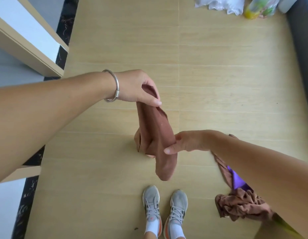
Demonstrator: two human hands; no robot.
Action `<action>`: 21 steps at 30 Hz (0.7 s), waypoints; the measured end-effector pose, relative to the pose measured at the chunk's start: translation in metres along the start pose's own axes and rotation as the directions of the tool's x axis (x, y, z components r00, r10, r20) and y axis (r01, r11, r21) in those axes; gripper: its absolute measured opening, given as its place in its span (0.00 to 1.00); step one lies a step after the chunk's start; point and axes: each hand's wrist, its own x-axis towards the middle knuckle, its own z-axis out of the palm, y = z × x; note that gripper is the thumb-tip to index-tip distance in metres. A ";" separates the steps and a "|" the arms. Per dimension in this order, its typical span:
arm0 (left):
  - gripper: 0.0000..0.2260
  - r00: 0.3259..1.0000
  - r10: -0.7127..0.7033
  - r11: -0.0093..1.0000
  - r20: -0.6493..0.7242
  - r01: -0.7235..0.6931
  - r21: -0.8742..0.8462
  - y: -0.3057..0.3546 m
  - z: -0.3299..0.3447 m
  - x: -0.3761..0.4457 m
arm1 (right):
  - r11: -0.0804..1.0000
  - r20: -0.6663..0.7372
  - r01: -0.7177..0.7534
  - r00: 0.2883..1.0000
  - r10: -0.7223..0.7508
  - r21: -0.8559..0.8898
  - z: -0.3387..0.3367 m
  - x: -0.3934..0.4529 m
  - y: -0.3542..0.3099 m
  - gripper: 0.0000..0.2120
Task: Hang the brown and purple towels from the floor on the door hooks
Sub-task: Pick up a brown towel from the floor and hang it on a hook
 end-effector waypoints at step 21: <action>0.01 0.859 0.069 0.992 -0.508 -0.007 0.123 -0.064 -0.021 -0.015 | 0.571 -0.497 -0.039 0.544 -0.676 -0.820 -0.024 0.013 0.009 0.12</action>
